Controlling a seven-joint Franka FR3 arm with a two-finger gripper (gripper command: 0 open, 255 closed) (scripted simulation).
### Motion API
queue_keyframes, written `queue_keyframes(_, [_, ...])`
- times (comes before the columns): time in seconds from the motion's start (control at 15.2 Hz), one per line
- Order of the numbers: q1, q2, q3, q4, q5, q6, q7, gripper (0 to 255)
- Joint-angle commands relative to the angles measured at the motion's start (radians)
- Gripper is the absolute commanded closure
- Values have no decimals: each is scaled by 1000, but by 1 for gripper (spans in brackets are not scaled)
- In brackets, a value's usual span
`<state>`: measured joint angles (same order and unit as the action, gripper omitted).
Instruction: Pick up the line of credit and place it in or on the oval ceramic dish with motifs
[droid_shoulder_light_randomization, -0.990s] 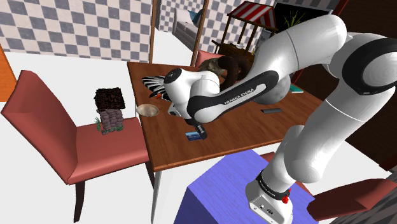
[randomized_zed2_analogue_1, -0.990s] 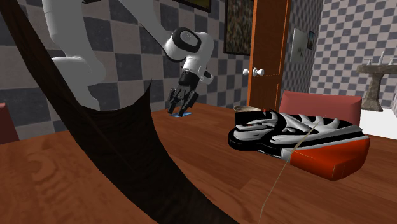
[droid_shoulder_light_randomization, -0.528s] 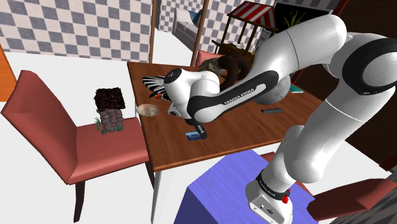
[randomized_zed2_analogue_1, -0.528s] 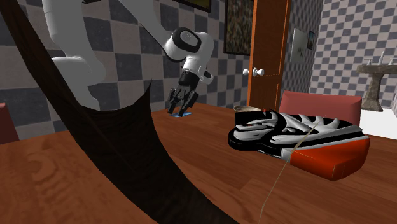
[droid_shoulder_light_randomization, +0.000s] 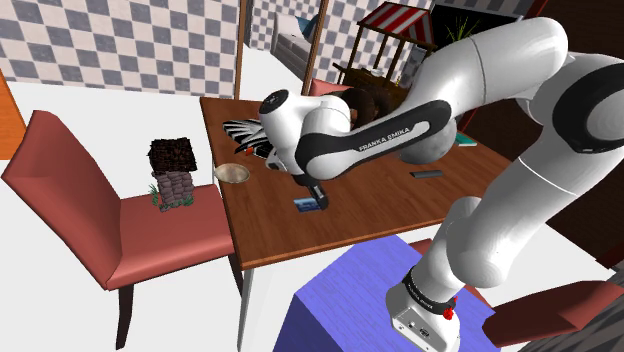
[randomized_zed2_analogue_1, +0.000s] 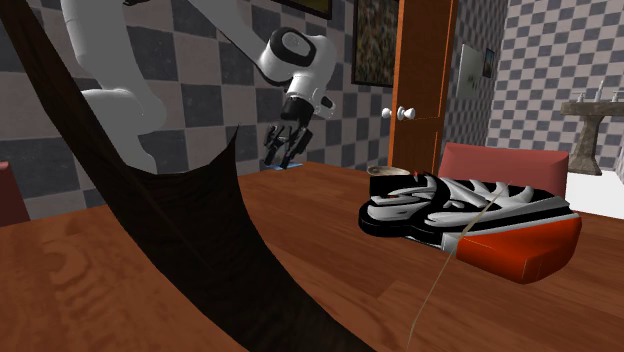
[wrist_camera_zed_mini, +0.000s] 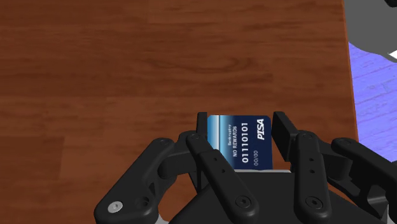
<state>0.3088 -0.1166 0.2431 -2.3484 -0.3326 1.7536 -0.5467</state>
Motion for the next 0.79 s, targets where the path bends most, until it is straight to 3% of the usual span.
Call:
queue_keyframes(0.0, [1, -19, 0, 10, 6, -27, -12, 255])
queue_keyframes(0.73, [4, -85, -2, 94, 23, -165, -67, 255])
